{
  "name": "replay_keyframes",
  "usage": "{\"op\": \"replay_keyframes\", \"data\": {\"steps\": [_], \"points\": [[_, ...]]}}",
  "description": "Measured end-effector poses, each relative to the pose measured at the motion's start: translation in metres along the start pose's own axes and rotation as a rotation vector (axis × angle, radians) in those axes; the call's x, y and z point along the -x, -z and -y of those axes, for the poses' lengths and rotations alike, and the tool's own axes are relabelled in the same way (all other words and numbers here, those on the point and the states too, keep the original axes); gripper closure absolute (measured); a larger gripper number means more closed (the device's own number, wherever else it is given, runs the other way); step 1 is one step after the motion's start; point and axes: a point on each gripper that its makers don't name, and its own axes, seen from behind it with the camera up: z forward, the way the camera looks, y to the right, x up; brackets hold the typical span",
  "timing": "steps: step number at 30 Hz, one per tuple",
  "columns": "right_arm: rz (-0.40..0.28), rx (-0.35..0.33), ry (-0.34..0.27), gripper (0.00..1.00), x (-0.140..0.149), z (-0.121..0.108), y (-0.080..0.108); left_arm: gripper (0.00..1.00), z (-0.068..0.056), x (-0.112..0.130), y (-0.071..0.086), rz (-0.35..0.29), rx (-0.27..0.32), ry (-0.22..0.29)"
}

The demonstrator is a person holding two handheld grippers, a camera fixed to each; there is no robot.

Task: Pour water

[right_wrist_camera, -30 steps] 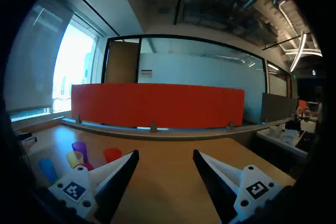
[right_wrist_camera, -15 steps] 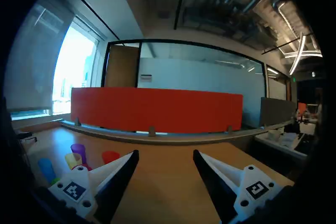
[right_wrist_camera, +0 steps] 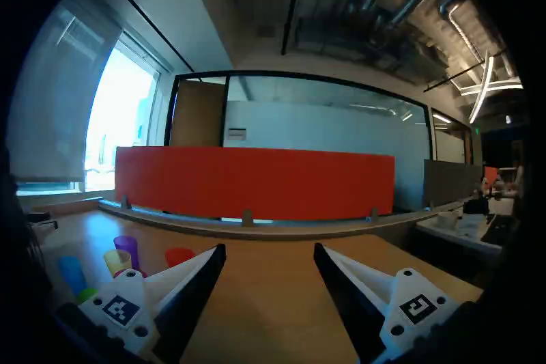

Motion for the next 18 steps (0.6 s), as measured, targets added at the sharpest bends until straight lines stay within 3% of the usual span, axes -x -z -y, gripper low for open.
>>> {"op": "replay_keyframes", "data": {"steps": [9,18], "points": [[-0.014,0.006,-0.035,0.00,0.019,-0.004,-0.005,0.09,0.000,-0.001,0.000,0.000,0.000,0.000],[-0.003,-0.012,-0.022,0.00,0.040,-0.003,-0.005,0.09,0.000,-0.001,-0.001,0.000,0.000,0.000]]}}
